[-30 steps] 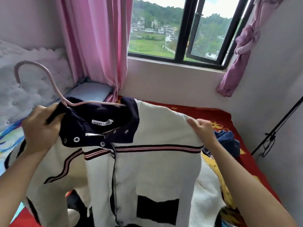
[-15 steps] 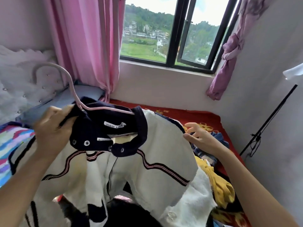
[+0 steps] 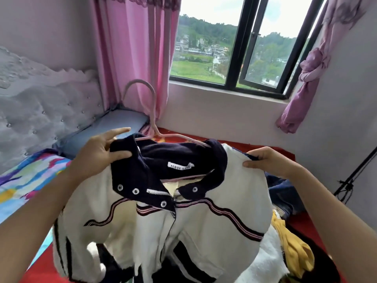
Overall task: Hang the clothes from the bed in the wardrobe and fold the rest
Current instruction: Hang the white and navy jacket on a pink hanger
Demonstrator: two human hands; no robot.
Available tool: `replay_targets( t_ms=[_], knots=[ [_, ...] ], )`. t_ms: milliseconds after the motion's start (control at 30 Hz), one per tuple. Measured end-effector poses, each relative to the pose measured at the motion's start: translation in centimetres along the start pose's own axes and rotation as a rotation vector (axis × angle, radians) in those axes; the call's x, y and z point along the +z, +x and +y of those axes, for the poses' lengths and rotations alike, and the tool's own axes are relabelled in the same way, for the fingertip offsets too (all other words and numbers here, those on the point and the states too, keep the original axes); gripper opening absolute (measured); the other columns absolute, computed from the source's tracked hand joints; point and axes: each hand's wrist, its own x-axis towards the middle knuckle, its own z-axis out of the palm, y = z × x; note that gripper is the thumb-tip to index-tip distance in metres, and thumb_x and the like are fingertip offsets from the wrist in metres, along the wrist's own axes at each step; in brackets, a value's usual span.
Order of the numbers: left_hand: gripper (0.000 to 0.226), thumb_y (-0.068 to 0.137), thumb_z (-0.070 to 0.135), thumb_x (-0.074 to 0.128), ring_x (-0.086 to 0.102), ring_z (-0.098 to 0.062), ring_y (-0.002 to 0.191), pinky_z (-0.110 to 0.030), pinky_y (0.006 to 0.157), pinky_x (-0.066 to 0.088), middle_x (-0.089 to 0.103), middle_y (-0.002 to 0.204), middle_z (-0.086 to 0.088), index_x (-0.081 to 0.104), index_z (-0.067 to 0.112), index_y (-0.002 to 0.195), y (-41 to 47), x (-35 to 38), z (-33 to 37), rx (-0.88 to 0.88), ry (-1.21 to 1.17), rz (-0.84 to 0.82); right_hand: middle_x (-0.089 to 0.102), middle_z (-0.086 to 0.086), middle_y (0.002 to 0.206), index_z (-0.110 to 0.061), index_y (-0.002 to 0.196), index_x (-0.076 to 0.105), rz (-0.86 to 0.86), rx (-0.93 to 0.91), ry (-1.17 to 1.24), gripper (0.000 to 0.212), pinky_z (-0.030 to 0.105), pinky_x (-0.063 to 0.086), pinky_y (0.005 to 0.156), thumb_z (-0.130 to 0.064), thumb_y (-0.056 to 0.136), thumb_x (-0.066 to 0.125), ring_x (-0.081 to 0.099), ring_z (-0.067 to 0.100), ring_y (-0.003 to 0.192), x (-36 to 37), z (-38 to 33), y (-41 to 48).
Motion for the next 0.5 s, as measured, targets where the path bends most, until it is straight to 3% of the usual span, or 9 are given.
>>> replay_targets(
  t_ms=[67,167,233,300,367,433,500],
  knots=[
    [0.050,0.070,-0.009,0.073,0.063,0.011,0.071,-0.003,0.068,0.046,0.069,0.078,0.018,0.064,0.023,0.107,-0.2,-0.3,-0.4,-0.058,-0.039,-0.106,0.062,0.035,0.094,0.012,0.094,0.065,-0.006,0.020,0.014,0.025,0.057,0.047,0.083,-0.011,0.083,0.066,0.058,0.027,0.076,-0.4,0.4,0.3],
    [0.043,0.068,-0.011,0.074,0.063,0.009,0.067,-0.006,0.066,0.048,0.070,0.071,0.021,0.068,0.027,0.086,-0.7,0.0,-0.5,-0.076,-0.073,0.001,0.068,0.016,0.092,-0.001,0.099,0.068,-0.094,0.016,-0.094,0.018,0.048,0.049,0.082,-0.011,0.084,0.066,0.061,0.020,0.081,-0.1,0.0,0.7],
    [0.043,0.065,-0.010,0.076,0.062,0.009,0.064,-0.006,0.065,0.048,0.069,0.069,0.024,0.067,0.029,0.081,-1.1,0.5,-0.4,-0.061,-0.065,0.054,0.062,-0.003,0.119,-0.020,0.123,0.057,-0.120,-0.025,-0.105,0.039,0.027,0.048,0.092,-0.020,0.084,0.065,0.059,0.009,0.105,0.2,-1.5,0.6],
    [0.040,0.062,-0.009,0.079,0.060,0.011,0.062,-0.005,0.064,0.047,0.068,0.066,0.022,0.067,0.026,0.079,-1.3,1.4,0.0,-0.038,-0.047,0.069,0.052,-0.009,0.127,-0.029,0.134,0.042,-0.050,-0.081,-0.065,0.060,0.015,0.045,0.090,-0.042,0.078,0.059,0.052,0.004,0.114,0.9,-3.7,0.5],
    [0.037,0.060,-0.008,0.081,0.058,0.012,0.060,-0.004,0.064,0.046,0.067,0.068,0.018,0.068,0.022,0.078,-1.5,2.5,0.9,-0.013,-0.032,0.083,0.055,-0.011,0.119,-0.028,0.132,0.047,0.012,-0.124,-0.147,0.062,0.015,0.045,0.087,-0.057,0.077,0.050,0.055,0.002,0.106,2.3,-5.8,0.8],
    [0.040,0.058,-0.008,0.081,0.058,0.011,0.060,-0.003,0.062,0.045,0.064,0.071,0.013,0.065,0.025,0.074,-1.7,3.1,1.6,0.025,-0.026,0.101,0.063,-0.003,0.104,-0.015,0.116,0.062,0.072,-0.106,-0.250,0.048,0.022,0.046,0.083,-0.051,0.087,0.051,0.059,0.010,0.092,3.5,-6.8,1.7],
    [0.043,0.057,-0.009,0.082,0.057,0.010,0.059,-0.002,0.060,0.043,0.062,0.069,0.011,0.062,0.027,0.071,-1.9,3.2,2.0,0.045,-0.026,0.117,0.063,0.018,0.084,0.008,0.098,0.064,0.092,-0.011,-0.253,0.048,0.027,0.041,0.068,-0.039,0.089,0.059,0.053,0.027,0.071,3.7,-6.9,2.3]
  ],
)
